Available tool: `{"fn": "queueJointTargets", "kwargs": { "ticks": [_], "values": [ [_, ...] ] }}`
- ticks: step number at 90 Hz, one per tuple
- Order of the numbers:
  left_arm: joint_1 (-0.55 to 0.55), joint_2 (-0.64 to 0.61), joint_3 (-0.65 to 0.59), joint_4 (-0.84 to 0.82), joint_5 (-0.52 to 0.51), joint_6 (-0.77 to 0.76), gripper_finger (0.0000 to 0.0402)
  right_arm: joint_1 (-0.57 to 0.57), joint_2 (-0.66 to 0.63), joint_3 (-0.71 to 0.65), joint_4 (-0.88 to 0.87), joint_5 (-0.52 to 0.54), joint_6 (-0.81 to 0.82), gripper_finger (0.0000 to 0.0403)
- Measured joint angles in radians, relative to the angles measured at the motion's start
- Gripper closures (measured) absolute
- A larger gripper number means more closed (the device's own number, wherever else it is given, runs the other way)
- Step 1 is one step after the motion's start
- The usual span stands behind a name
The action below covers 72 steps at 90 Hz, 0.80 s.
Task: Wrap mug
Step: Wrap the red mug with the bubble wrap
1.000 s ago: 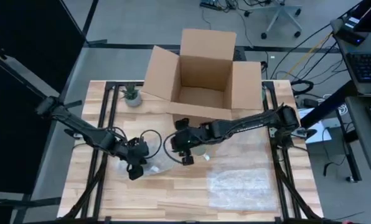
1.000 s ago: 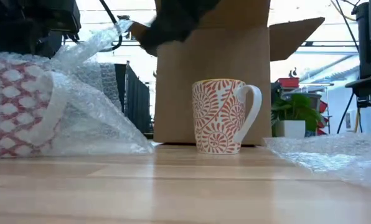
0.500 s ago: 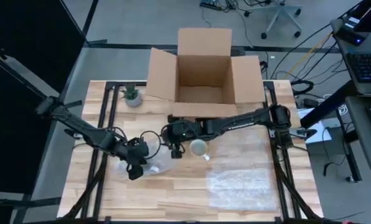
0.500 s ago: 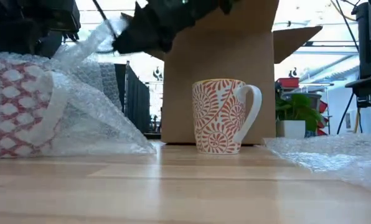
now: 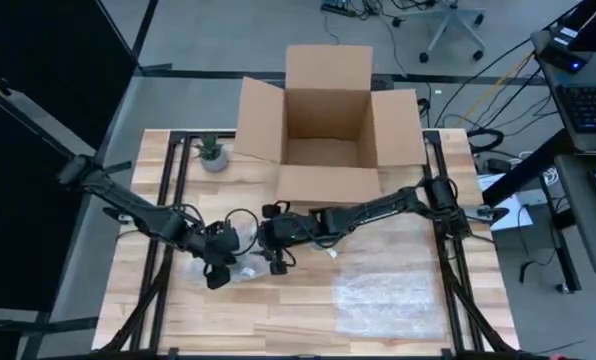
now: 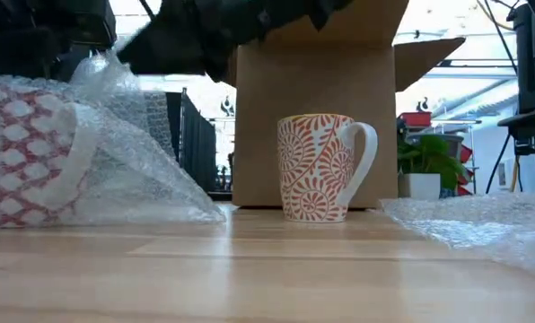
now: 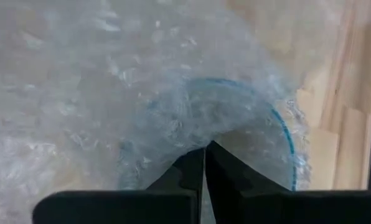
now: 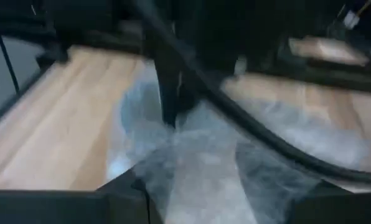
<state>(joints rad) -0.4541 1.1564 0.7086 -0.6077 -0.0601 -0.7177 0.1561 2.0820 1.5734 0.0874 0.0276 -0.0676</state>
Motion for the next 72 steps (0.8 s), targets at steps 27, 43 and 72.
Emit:
{"fn": "queueJointTargets", "kwargs": {
  "ticks": [27,43,72],
  "values": [
    [0.0,0.0,0.0,-0.003,0.0,-0.001,0.04,0.04,0.143,0.0,0.184,0.002,0.003,0.0245],
    [0.0,0.0,0.0,-0.003,0.0,-0.003,0.04,0.038,0.165,0.002,0.204,0.006,0.009,0.0245],
    [0.0,-0.038,0.076,-0.031,0.0,-0.01,0.04,0.037,0.166,0.002,0.198,0.005,0.004,0.0245]
  ]
}}
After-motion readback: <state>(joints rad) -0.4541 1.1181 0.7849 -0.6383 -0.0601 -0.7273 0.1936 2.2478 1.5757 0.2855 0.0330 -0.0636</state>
